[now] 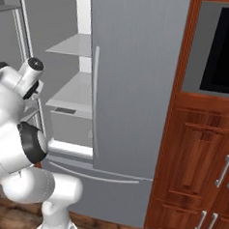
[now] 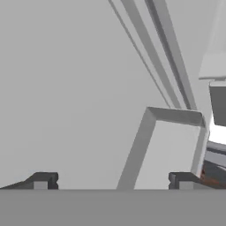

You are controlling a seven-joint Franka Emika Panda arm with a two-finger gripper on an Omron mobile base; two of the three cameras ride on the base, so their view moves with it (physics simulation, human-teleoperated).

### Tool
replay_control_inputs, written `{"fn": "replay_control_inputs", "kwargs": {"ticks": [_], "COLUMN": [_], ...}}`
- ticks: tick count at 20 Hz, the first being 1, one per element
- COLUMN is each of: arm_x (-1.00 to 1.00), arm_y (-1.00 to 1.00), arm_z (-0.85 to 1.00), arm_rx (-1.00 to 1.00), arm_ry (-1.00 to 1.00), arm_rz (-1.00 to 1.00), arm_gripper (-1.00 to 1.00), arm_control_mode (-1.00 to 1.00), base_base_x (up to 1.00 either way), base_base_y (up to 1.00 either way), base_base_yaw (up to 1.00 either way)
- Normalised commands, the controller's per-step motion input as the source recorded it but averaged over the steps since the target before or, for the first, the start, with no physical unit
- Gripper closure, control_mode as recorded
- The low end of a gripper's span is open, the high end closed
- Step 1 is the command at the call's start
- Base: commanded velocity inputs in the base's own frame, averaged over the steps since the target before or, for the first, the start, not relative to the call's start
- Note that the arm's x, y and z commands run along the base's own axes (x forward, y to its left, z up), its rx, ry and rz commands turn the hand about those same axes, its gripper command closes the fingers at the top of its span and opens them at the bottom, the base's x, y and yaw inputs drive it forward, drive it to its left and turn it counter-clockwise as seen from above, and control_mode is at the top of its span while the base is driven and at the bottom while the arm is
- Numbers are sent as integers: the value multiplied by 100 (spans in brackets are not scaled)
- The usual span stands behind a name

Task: Take the lemon wedge from the fridge and place it on the plate with fish on the dining counter.

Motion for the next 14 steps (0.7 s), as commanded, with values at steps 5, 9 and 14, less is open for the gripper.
{"fn": "replay_control_inputs", "kwargs": {"ticks": [5, 9, 14], "arm_x": [9, -22, -29], "arm_y": [47, -81, -100], "arm_z": [-15, 50, 53], "arm_rx": [0, 6, 0], "arm_ry": [-5, -2, 0], "arm_rz": [2, -7, -15], "arm_gripper": [-100, -100, -100], "arm_control_mode": [-100, -100, -100], "base_base_x": [0, 0, 0], "base_base_y": [0, 0, 0], "base_base_yaw": [0, 0, 0]}}
